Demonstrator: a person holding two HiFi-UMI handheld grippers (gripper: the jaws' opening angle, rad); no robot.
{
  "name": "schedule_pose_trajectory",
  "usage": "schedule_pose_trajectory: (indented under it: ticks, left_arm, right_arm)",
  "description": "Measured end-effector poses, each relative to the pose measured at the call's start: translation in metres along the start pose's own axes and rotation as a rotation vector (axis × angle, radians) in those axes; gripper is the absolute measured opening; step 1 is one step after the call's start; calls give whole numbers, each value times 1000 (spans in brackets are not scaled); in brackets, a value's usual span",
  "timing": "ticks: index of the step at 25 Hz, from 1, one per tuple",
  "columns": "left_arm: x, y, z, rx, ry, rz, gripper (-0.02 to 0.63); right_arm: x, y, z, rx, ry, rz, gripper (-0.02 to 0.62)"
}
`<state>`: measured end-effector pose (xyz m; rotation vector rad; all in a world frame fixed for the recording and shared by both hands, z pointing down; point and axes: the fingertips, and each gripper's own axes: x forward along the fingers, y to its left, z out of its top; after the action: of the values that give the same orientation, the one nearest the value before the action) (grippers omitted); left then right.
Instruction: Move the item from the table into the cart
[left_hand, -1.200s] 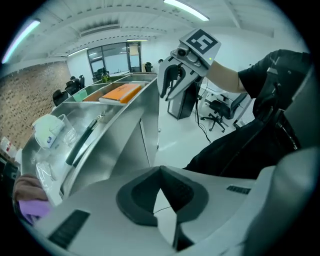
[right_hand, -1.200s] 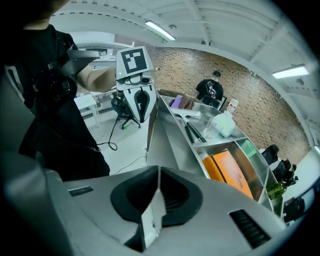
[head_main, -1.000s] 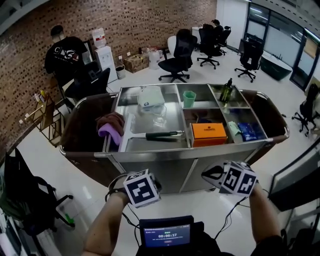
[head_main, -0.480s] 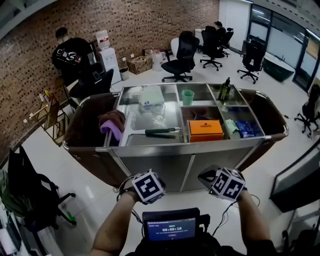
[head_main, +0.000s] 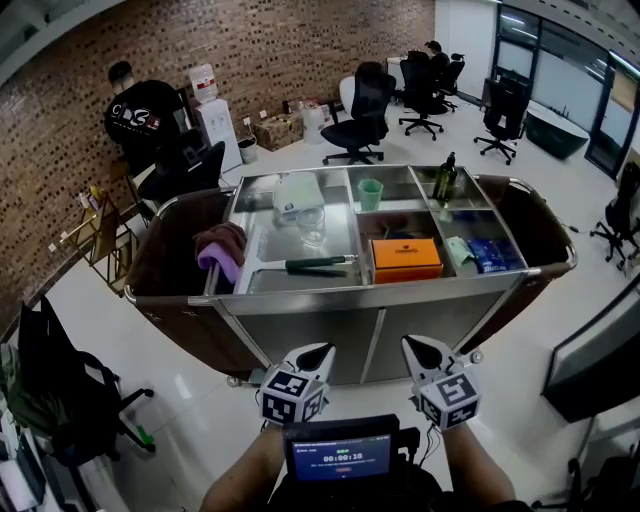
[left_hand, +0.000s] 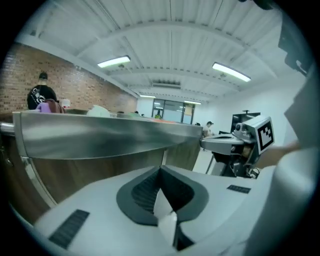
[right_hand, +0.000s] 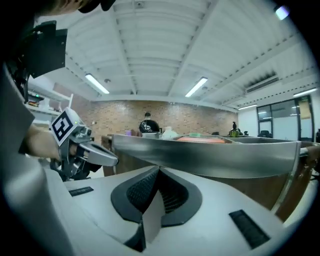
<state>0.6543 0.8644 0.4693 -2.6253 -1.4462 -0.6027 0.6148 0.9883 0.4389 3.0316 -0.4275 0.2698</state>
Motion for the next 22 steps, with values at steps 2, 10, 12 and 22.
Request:
schedule_pose_trajectory:
  ticks: [2, 10, 12, 22]
  left_arm:
    - [-9, 3, 13, 6, -96, 49, 5]
    - [-38, 12, 37, 17, -297, 158, 3]
    - [-42, 13, 37, 24, -314, 170, 3]
    - [-63, 15, 42, 64, -418, 241, 3]
  right_arm:
    - [-6, -3, 7, 22, -76, -33, 15]
    - [-30, -5, 24, 100, -237, -76, 15]
    - [-30, -7, 25, 106, -249, -79, 15]
    - [-33, -20, 23, 102, -255, -101, 15]
